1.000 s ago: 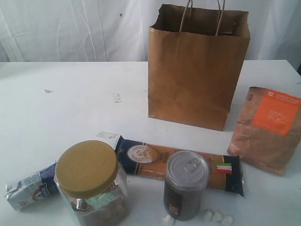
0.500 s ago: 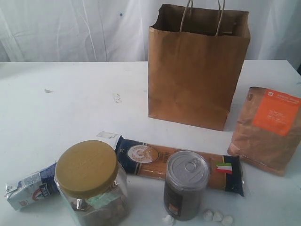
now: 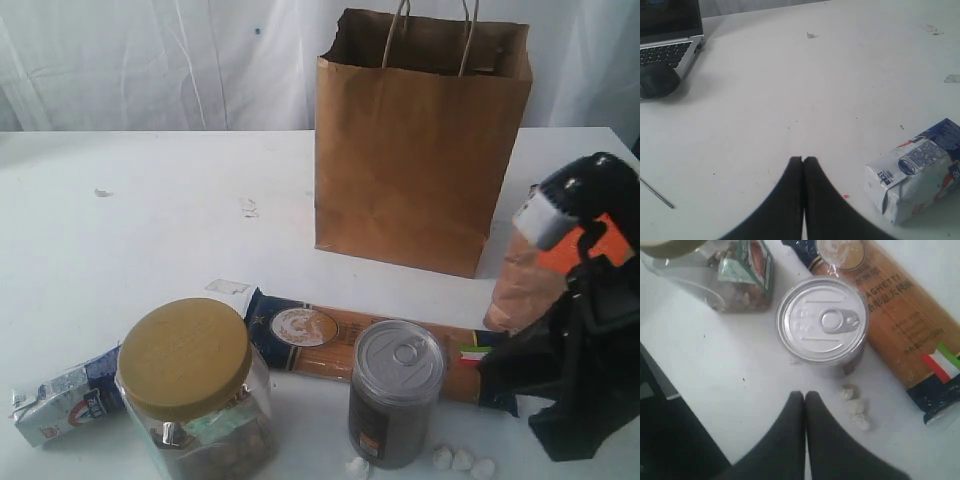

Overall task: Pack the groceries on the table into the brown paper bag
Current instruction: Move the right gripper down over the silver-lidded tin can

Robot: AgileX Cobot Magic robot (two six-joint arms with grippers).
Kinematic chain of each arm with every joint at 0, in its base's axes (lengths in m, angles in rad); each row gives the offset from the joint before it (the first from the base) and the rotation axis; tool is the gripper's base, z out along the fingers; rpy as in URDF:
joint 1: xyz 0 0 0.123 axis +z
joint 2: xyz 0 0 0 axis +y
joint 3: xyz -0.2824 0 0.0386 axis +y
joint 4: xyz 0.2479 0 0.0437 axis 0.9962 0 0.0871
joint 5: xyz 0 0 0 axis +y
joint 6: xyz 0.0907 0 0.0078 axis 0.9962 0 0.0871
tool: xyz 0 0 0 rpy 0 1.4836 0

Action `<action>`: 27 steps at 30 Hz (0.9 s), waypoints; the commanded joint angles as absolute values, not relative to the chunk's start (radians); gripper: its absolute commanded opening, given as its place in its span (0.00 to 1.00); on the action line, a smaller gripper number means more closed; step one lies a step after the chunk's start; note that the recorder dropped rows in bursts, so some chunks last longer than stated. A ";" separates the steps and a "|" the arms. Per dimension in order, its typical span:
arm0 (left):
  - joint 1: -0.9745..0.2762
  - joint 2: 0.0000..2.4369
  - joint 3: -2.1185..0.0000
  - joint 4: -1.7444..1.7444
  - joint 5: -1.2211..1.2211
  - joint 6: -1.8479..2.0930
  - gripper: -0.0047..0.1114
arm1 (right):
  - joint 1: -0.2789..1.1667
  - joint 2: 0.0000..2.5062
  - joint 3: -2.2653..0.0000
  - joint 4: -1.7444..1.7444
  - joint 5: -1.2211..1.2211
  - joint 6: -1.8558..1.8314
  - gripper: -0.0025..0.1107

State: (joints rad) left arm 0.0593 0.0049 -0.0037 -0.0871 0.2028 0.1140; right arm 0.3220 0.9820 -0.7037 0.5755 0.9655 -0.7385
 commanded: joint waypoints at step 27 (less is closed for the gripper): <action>0.054 0.000 0.000 -0.096 0.202 0.110 0.04 | 0.587 1.248 -0.708 0.487 0.596 -0.809 0.91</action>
State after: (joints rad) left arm 0.0593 0.0049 -0.0037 -0.0871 0.2028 0.1140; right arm 0.5687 1.2291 -0.7054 0.5351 0.6385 -0.7948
